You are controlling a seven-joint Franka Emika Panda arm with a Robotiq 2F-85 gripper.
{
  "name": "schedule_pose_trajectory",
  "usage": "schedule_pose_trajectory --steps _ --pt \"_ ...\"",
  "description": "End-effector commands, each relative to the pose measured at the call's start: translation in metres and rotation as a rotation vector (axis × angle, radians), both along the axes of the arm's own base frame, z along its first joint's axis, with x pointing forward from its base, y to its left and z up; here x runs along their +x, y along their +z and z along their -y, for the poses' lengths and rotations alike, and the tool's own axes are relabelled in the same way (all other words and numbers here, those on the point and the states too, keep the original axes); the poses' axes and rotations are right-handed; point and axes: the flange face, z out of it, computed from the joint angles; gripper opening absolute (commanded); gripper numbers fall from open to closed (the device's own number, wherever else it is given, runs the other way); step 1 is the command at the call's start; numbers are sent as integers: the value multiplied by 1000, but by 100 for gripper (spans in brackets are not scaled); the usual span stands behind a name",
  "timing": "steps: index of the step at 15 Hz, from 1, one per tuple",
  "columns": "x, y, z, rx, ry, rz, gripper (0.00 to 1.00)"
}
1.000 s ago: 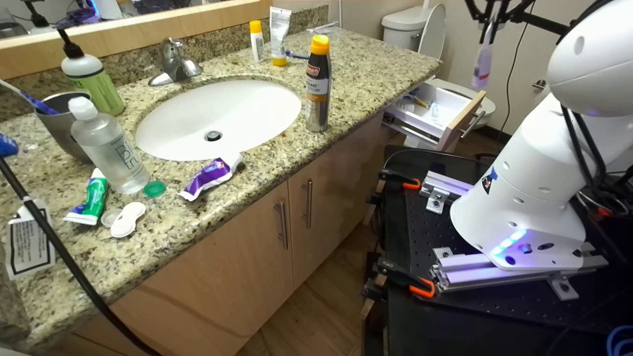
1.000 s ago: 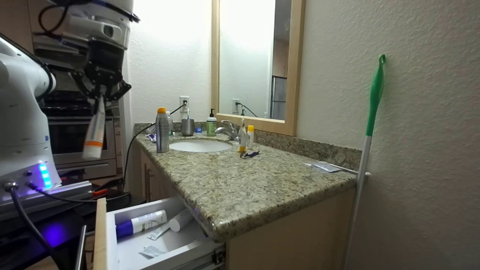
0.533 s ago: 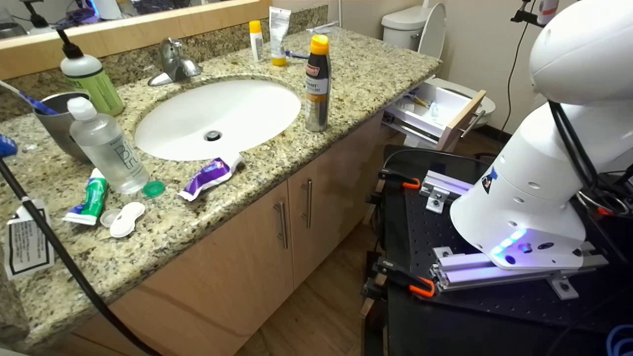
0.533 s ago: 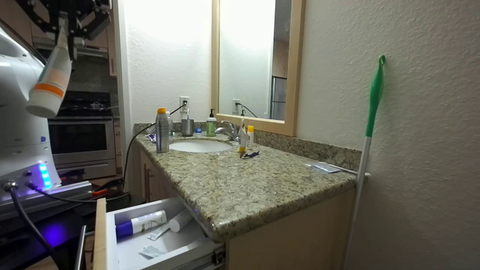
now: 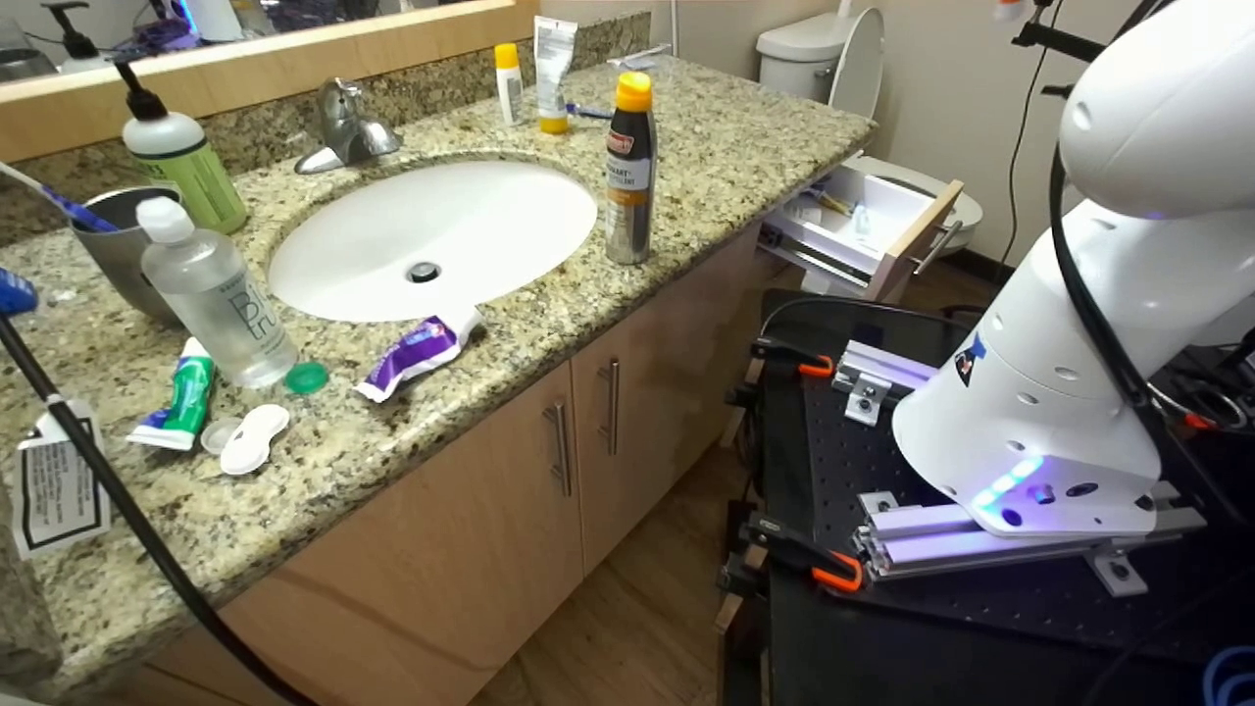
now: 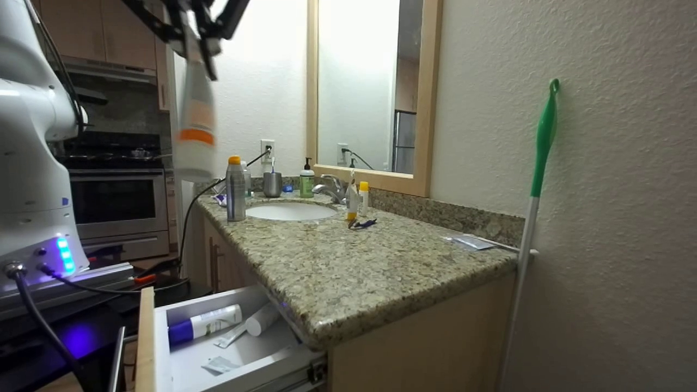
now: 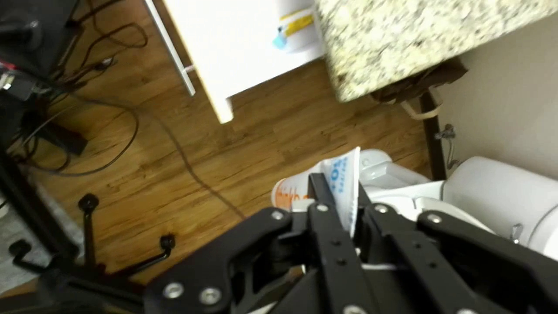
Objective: Pick the tubes and the small bottle on the right side of the counter, put them in the drawer then close it
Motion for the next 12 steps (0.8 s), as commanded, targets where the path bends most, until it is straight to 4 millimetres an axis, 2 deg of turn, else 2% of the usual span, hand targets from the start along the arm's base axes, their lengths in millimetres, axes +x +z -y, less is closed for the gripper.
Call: schedule_pose_trajectory --steps 1,4,5,6,9,12 --pt "78 -46 31 45 81 149 3" --pt "128 -72 26 147 218 239 3" --pt "134 -71 26 179 267 259 3" --pt "132 -67 25 202 313 270 3" --pt "114 -35 18 276 478 283 3" --pt "114 -20 9 358 617 275 3"
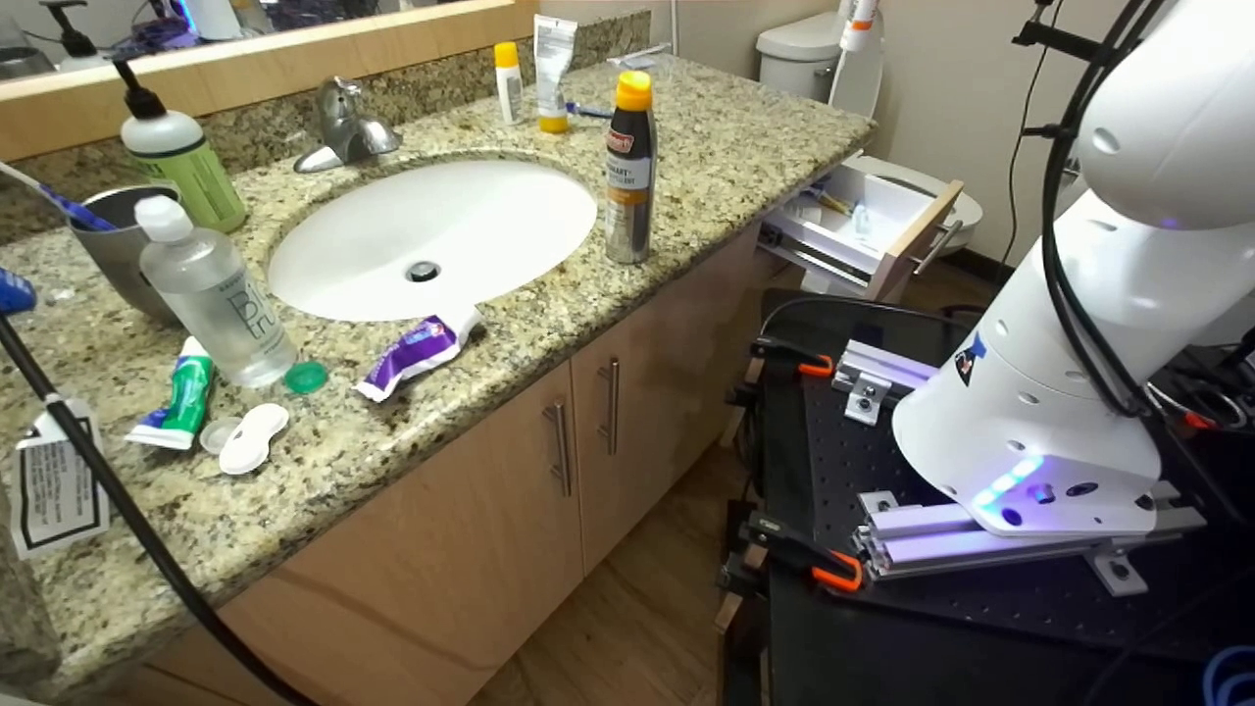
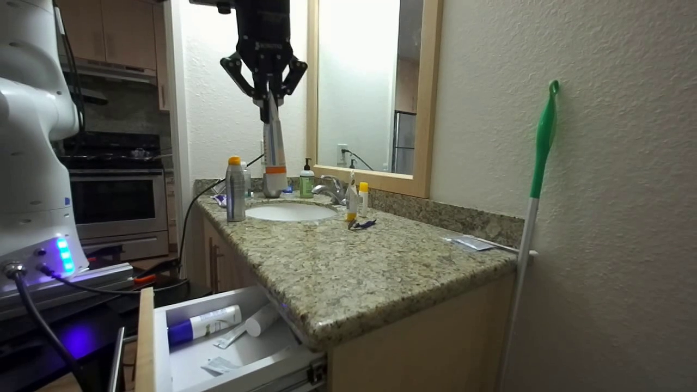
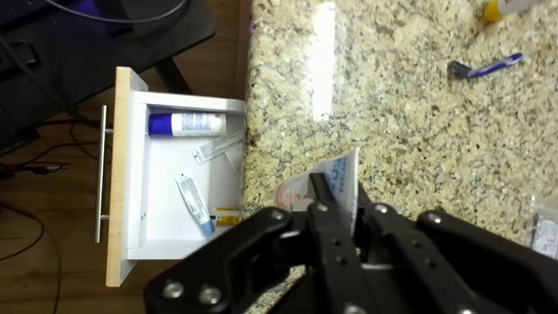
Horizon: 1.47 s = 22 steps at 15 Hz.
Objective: Pick the tubes and the small bottle on the right side of the counter, put them in the drawer then close it
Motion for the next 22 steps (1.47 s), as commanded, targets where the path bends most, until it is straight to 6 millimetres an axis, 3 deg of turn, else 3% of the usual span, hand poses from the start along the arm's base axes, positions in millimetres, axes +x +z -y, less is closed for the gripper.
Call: schedule_pose_trajectory --steps 1,10,16,22 --pt "2 13 -11 75 180 0 3" --pt "20 -15 -30 148 417 -262 3" --pt "41 -66 -44 95 448 -366 3" --pt "47 -122 -55 34 426 -464 3"
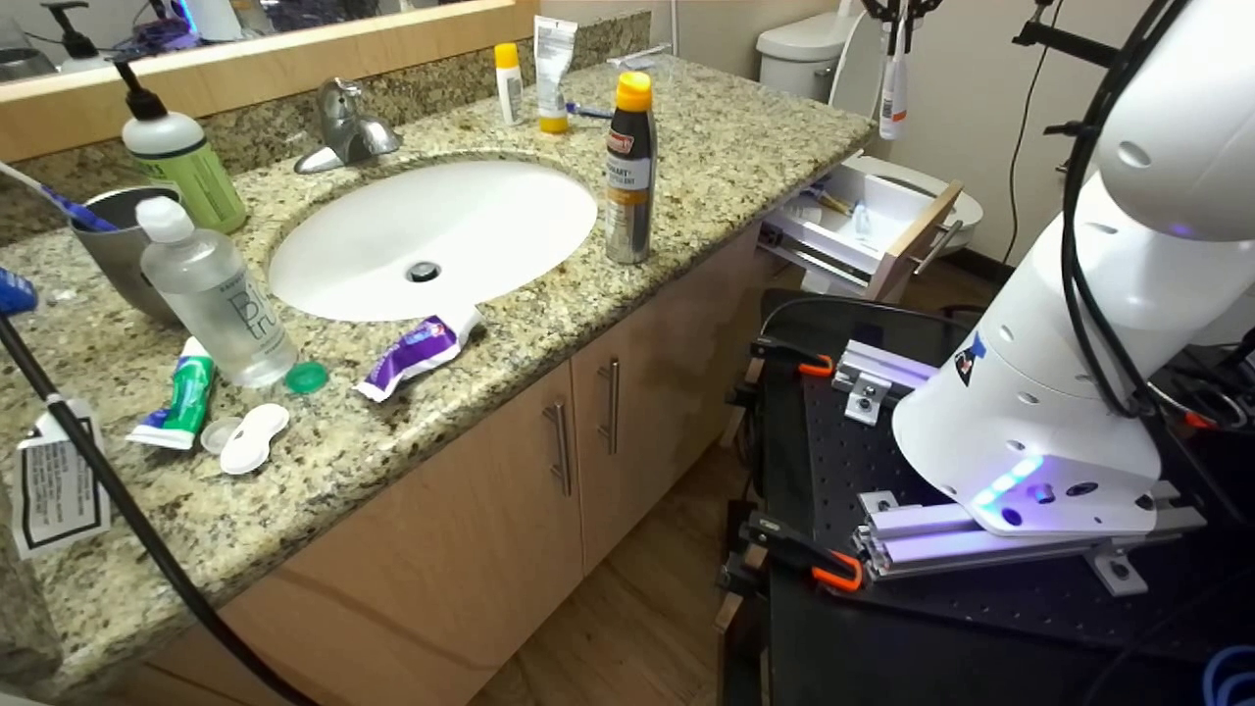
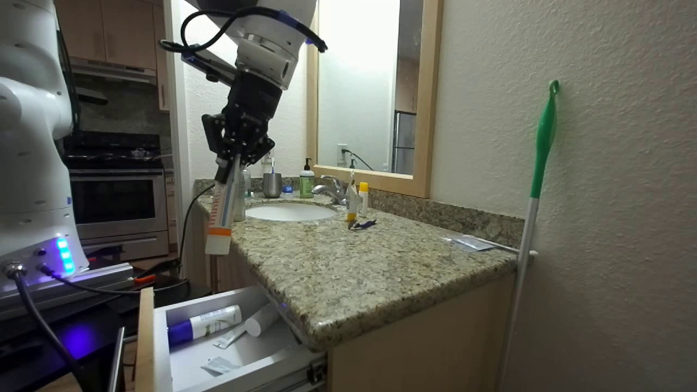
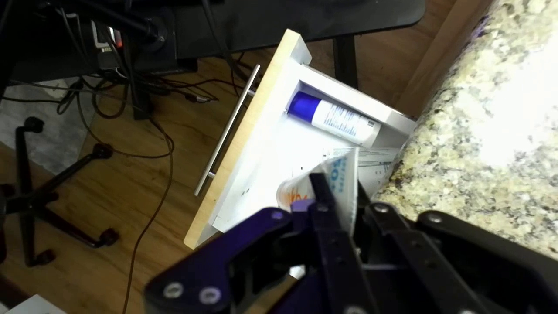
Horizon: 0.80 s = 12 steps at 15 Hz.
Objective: Pick the tubes and the small bottle on the right side of the counter, put them in the drawer then close it
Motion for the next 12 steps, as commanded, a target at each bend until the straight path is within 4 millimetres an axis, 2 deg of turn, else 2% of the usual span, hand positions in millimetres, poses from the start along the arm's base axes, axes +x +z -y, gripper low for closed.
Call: schedule_pose_trajectory --steps 1,7,12 --pt "2 -26 -15 -32 14 -45 3" --pt "9 -46 -27 -103 11 -159 3" --pt "6 -77 -32 -168 14 -227 3"
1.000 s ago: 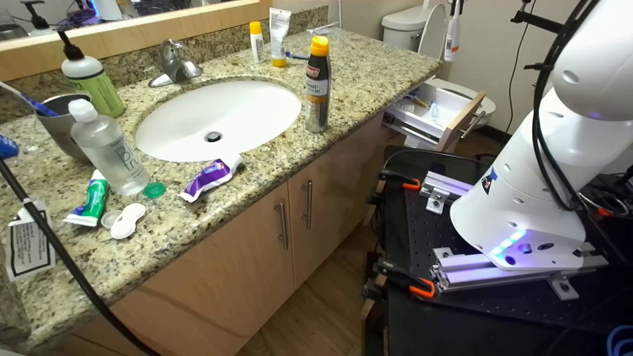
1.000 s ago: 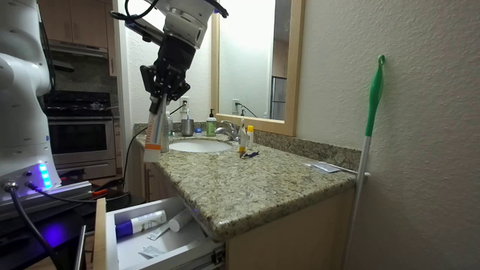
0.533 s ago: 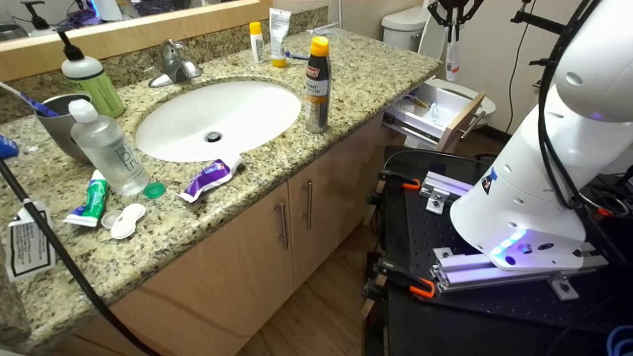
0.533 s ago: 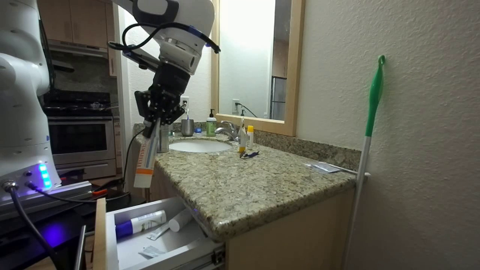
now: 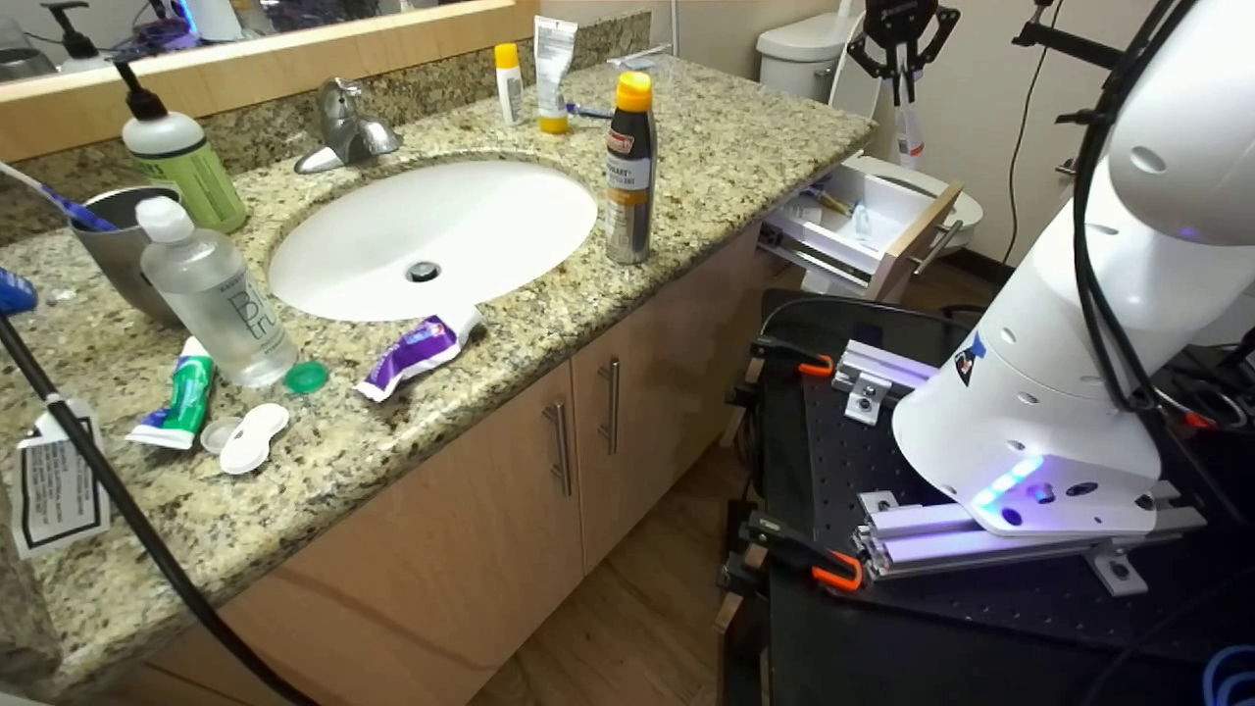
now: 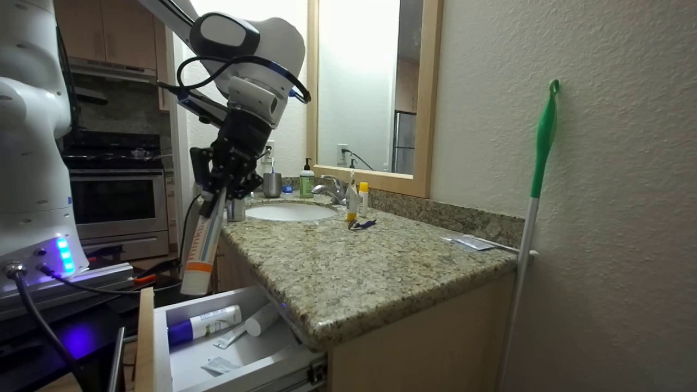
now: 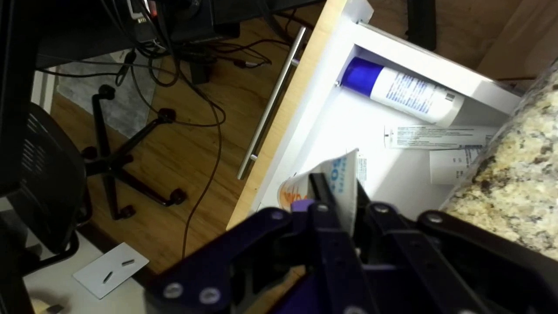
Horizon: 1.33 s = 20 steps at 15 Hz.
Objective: Pick the tubes and the small bottle on the right side of the counter, put them in the drawer then close it
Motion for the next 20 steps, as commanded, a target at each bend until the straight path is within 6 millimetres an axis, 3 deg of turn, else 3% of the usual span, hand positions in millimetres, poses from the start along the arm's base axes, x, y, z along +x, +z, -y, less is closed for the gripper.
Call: schedule_pose_trajectory --steps 1,3,4,5,9,12,14,16,20 --pt "1 -23 -9 -46 4 -30 3" --pt "3 -31 -11 -83 -9 -26 3" --pt "4 -33 -12 -113 -20 -5 37" --pt "8 -34 -9 -161 -45 13 38" --pt "12 -42 -4 -246 -80 -25 65" --pt "20 -32 -12 -110 -71 56 87" --pt "31 -11 -12 -34 -94 179 98" --pt "43 21 -6 10 -113 301 100" --pt "77 105 13 -51 -122 550 100"
